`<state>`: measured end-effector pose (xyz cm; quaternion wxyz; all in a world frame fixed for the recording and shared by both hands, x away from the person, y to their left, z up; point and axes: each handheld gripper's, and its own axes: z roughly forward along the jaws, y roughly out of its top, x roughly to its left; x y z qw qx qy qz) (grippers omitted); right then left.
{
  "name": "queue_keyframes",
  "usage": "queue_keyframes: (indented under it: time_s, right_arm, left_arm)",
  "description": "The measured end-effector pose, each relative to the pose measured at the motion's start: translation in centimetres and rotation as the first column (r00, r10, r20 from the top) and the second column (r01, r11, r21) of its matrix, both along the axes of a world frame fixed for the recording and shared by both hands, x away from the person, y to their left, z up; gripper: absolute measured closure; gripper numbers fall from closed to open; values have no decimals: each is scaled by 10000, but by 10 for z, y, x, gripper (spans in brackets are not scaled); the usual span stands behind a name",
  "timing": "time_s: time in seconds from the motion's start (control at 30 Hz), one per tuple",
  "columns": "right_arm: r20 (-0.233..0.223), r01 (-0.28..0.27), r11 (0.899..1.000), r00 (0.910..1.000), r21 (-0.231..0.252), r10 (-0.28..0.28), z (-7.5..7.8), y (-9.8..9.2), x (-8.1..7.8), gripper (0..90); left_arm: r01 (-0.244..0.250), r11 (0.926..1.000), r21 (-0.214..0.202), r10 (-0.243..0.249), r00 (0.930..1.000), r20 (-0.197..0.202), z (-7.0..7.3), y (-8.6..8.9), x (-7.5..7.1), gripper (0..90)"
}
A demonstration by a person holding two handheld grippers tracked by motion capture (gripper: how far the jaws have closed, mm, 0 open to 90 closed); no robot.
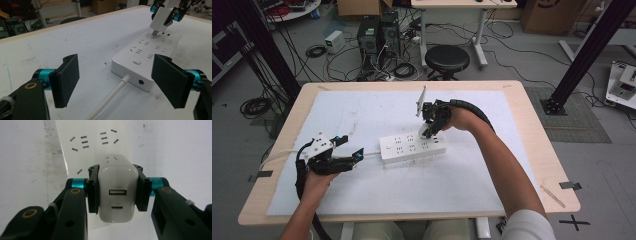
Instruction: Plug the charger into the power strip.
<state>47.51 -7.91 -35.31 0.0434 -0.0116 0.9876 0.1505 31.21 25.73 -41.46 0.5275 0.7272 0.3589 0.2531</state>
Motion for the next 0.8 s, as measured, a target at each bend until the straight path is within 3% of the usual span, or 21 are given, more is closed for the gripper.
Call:
queue_keyframes:
  time_s: [0.37,0.8]
  right_arm:
    - [407,-890,9931,9949,-760,923,1,14,-2,634]
    - [423,-1064,9836,9926,-1459,1136,1,26,-3,634]
  left_arm:
    - [9,10000,-79,-9,10000,-52,0,-1,0,225]
    - [13,10000,-61,-13,10000,-59,-1,-3,2,225]
